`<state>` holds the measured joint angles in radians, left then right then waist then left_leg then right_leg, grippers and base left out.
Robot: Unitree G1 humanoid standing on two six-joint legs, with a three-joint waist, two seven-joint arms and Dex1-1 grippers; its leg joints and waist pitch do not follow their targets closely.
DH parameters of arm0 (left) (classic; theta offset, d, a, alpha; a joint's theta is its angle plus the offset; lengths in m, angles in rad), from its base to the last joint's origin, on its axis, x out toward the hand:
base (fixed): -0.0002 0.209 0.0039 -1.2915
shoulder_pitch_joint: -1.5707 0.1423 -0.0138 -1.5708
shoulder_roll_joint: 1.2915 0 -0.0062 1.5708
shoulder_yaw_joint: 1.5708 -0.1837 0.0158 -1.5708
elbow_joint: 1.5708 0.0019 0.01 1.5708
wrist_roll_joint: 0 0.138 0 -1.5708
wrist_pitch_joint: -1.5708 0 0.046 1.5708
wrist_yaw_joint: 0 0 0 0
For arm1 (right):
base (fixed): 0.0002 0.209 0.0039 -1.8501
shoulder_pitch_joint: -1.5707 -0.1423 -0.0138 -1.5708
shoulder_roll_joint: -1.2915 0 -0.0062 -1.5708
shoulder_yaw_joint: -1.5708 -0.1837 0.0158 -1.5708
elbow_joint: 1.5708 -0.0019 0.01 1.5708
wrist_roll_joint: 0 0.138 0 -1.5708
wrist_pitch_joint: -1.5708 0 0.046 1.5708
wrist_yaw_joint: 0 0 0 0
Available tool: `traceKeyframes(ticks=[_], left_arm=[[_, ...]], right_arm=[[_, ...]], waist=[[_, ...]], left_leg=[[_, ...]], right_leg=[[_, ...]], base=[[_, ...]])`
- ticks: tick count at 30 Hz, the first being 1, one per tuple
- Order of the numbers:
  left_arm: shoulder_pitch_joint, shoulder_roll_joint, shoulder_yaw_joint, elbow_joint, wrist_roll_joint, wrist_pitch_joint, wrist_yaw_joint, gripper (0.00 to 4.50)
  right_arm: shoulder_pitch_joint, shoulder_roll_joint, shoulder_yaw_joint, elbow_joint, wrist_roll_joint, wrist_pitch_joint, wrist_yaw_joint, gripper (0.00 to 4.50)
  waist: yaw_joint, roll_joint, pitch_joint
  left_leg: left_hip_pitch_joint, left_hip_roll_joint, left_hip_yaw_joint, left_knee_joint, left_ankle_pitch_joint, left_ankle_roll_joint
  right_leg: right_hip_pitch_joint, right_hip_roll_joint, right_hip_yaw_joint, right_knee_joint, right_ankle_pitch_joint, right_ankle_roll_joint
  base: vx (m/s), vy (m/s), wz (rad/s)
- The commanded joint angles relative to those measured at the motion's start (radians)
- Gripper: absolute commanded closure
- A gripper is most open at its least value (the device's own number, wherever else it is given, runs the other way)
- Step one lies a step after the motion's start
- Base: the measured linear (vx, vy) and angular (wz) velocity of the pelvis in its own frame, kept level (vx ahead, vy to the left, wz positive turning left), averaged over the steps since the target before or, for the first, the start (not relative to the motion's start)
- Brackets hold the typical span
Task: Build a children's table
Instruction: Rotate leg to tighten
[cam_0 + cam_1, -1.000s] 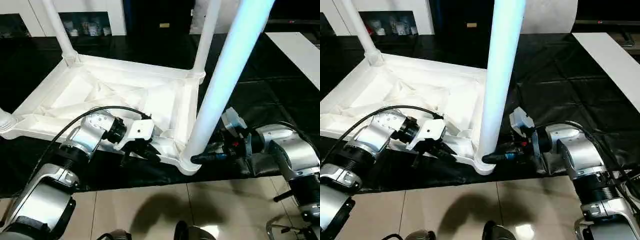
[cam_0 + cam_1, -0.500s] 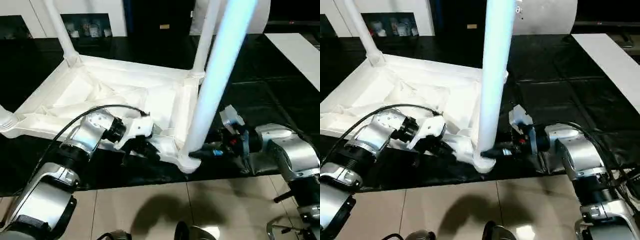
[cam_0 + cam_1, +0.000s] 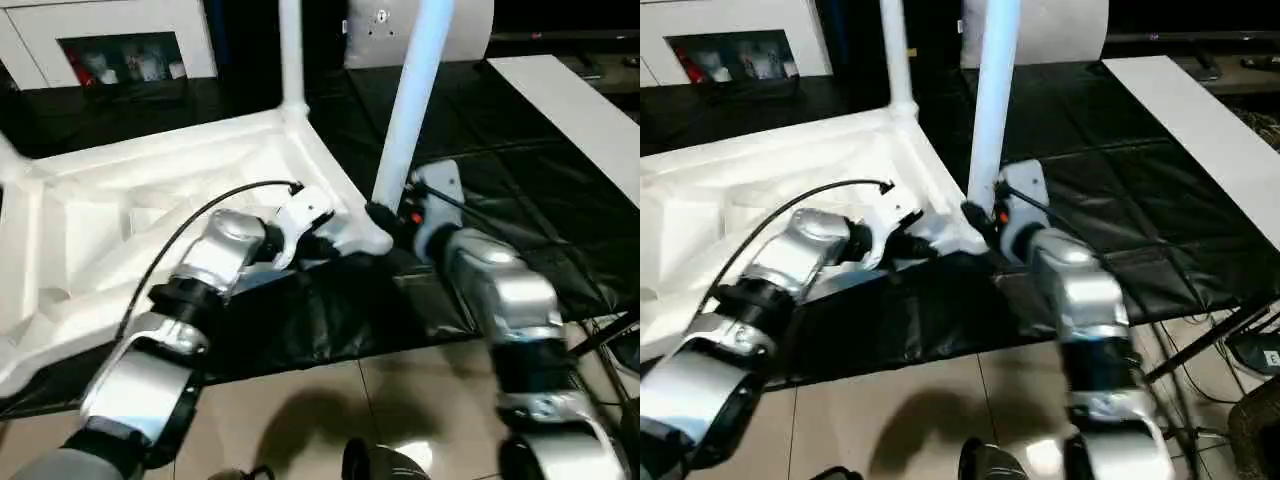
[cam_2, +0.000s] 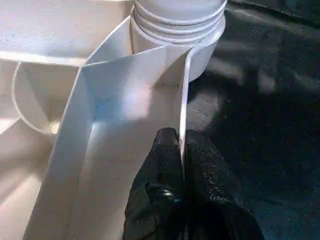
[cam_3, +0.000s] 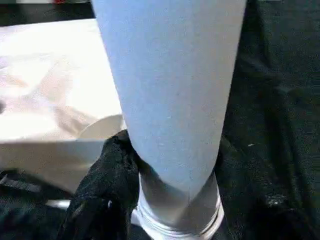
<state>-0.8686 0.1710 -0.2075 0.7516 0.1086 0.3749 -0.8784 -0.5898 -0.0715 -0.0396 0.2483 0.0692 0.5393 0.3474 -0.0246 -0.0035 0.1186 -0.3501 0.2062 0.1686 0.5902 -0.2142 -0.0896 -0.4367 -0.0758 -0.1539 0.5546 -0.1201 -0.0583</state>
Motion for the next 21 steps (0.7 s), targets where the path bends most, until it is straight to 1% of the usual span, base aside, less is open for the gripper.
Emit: traceKeyframes(ticks=[1, 2, 3, 5, 7, 8, 9, 10, 11, 12, 13, 14, 15, 16, 17, 18, 19, 20, 21], left_arm=[[-0.051, -0.068, 0.015, -0.026, -0.025, -0.014, 0.066, 4.5], [-0.051, -0.068, 0.015, -0.026, -0.025, -0.014, 0.066, 4.5], [-0.052, -0.067, 0.014, -0.027, -0.023, -0.011, 0.07, 4.5], [-0.04, -0.049, -0.003, -0.035, -0.012, -0.025, 0.054, 4.5], [-0.024, -0.028, -0.014, -0.044, -0.006, -0.043, 0.034, 4.5], [-0.024, -0.028, -0.014, -0.044, -0.006, -0.043, 0.034, 4.5], [-0.02, -0.023, -0.016, -0.046, -0.005, -0.047, 0.029, 4.5], [-0.007, -0.009, -0.021, -0.055, -0.006, -0.061, 0.002, 4.5], [0.004, 0.006, -0.027, -0.06, -0.006, -0.073, -0.024, 4.5], [0.014, 0.017, -0.03, -0.065, -0.007, -0.083, -0.043, 4.5], [0.026, 0.035, -0.038, -0.071, -0.009, -0.103, -0.078, 4.5], [0.026, 0.035, -0.038, -0.071, -0.009, -0.103, -0.078, 4.5], [0.043, 0.064, -0.056, -0.074, -0.009, -0.166, -0.133, 4.5], [0.052, 0.08, -0.068, -0.074, -0.01, -0.197, -0.17, 4.5], [0.06, 0.095, -0.079, -0.074, -0.01, -0.222, -0.203, 4.5], [0.06, 0.095, -0.079, -0.074, -0.01, -0.223, -0.203, 4.5], [0.075, 0.121, -0.099, -0.081, -0.013, -0.282, -0.267, 4.5], [0.075, 0.121, -0.099, -0.081, -0.013, -0.282, -0.267, 4.5], [0.087, 0.15, -0.12, -0.09, -0.012, -0.318, -0.323, 4.5]], right_arm=[[0.017, 0.092, 0.081, 0.031, 0.027, 0.01, 0.024, 2.01], [0.017, 0.092, 0.081, 0.031, 0.027, 0.01, 0.024, 1.88], [0.018, 0.099, 0.071, 0.027, 0.031, 0.007, 0.017, 1.86], [0.027, 0.095, 0.061, 0.007, 0.036, -0.005, 0.015, 1.59], [0.038, 0.077, 0.054, -0.009, 0.044, -0.02, 0.029, 1.5], [0.038, 0.077, 0.054, -0.009, 0.044, -0.02, 0.029, 1.28], [0.041, 0.071, 0.051, -0.011, 0.047, -0.029, 0.032, 1.18], [0.054, 0.046, 0.054, -0.027, 0.056, -0.038, 0.068, 1.13], [0.068, 0.015, 0.059, -0.042, 0.064, -0.053, 0.119, 1.08], [0.079, -0.007, 0.064, -0.055, 0.069, -0.063, 0.156, 1.08], [0.093, -0.046, 0.069, -0.07, 0.075, -0.072, 0.21, 0.98], [0.093, -0.046, 0.069, -0.07, 0.075, -0.072, 0.21, 0.73], [0.112, -0.106, 0.073, -0.088, 0.09, -0.085, 0.296, 0.68], [0.121, -0.142, 0.072, -0.094, 0.099, -0.095, 0.345, 0.64], [0.128, -0.174, 0.07, -0.097, 0.108, -0.105, 0.388, 0.64], [0.128, -0.175, 0.07, -0.097, 0.108, -0.106, 0.388, 0.54], [0.141, -0.234, 0.087, -0.102, 0.11, -0.136, 0.476, 0.37], [0.141, -0.234, 0.087, -0.102, 0.11, -0.136, 0.476, 0.28], [0.157, -0.298, 0.104, -0.108, 0.119, -0.175, 0.583, 0.24]], waist=[[0.001, -0.002, -0.075], [0.002, -0.001, -0.076], [0.002, -0.001, -0.075], [0.003, 0.0, -0.075], [0.004, 0.0, -0.075], [0.004, 0.001, -0.074], [0.004, 0.001, -0.075], [0.006, 0.001, -0.075], [0.006, 0.0, -0.076], [0.01, 0.008, -0.079], [0.01, 0.003, -0.081], [0.01, 0.003, -0.081], [0.009, 0.003, -0.081], [0.011, 0.001, -0.083], [0.011, 0.001, -0.081], [0.013, 0.002, -0.081], [0.013, -0.005, -0.082], [0.015, -0.003, -0.08], [0.017, 0.0, -0.078]], left_leg=[[-0.011, 0.003, -0.003, -0.056, -0.043, 0.137], [-0.01, 0.006, -0.005, -0.057, -0.036, 0.147], [-0.01, 0.007, -0.005, -0.057, -0.035, 0.151], [-0.01, 0.009, -0.005, -0.057, -0.034, 0.161], [-0.009, 0.009, -0.005, -0.057, -0.036, 0.165], [-0.008, 0.009, -0.004, -0.057, -0.041, 0.165], [-0.009, 0.009, -0.004, -0.057, -0.041, 0.164], [-0.009, 0.009, -0.004, -0.058, -0.04, 0.165], [-0.01, 0.009, -0.004, -0.057, -0.034, 0.173], [-0.01, 0.012, -0.006, -0.057, -0.026, 0.176], [-0.011, 0.012, -0.006, -0.054, -0.01, 0.194], [-0.011, 0.014, -0.007, -0.054, -0.003, 0.2], [-0.013, 0.013, -0.006, -0.053, 0.004, 0.213], [-0.014, 0.011, -0.006, -0.051, 0.0, 0.223], [-0.013, 0.011, -0.005, -0.052, -0.003, 0.226], [-0.013, 0.014, -0.005, -0.052, -0.009, 0.227], [-0.012, 0.014, -0.004, -0.052, -0.017, 0.218], [-0.011, 0.012, -0.004, -0.053, -0.034, 0.205], [-0.01, 0.014, -0.004, -0.054, -0.042, 0.2]], right_leg=[[0.085, -0.058, 0.056, -0.075, -0.369, -0.091], [0.087, -0.059, 0.056, -0.071, -0.347, -0.102], [0.086, -0.059, 0.057, -0.07, -0.336, -0.108], [0.087, -0.061, 0.059, -0.066, -0.317, -0.124], [0.088, -0.063, 0.06, -0.066, -0.313, -0.131], [0.087, -0.063, 0.061, -0.067, -0.316, -0.132], [0.088, -0.064, 0.061, -0.066, -0.315, -0.132], [0.089, -0.064, 0.061, -0.066, -0.311, -0.134], [0.091, -0.064, 0.063, -0.063, -0.293, -0.139], [0.092, -0.066, 0.062, -0.059, -0.277, -0.145], [0.095, -0.063, 0.063, -0.055, -0.234, -0.153], [0.095, -0.064, 0.065, -0.052, -0.216, -0.161], [0.094, -0.066, 0.064, -0.051, -0.207, -0.17], [0.098, -0.064, 0.064, -0.051, -0.212, -0.166], [0.097, -0.065, 0.065, -0.053, -0.216, -0.165], [0.095, -0.067, 0.065, -0.052, -0.23, -0.162], [0.094, -0.065, 0.063, -0.057, -0.257, -0.156], [0.095, -0.065, 0.063, -0.059, -0.294, -0.146], [0.092, -0.067, 0.064, -0.061, -0.308, -0.144]], base=[[0.0, 0.0, 0.0], [0.0, 0.0, 0.0], [0.0, 0.0, 0.0], [0.0, 0.0, 0.0], [0.0, 0.0, 0.0], [0.0, 0.0, 0.0], [0.0, 0.0, 0.0], [0.0, 0.0, 0.0], [0.0, 0.0, 0.0], [0.0, 0.0, 0.0], [0.0, 0.0, 0.0], [0.0, 0.0, 0.0], [0.0, 0.0, 0.0], [0.0, 0.0, 0.0], [0.0, 0.0, 0.0], [0.0, 0.0, 0.0], [0.0, 0.0, 0.0], [0.0, 0.0, 0.0], [0.0, 0.0, 0.0]])
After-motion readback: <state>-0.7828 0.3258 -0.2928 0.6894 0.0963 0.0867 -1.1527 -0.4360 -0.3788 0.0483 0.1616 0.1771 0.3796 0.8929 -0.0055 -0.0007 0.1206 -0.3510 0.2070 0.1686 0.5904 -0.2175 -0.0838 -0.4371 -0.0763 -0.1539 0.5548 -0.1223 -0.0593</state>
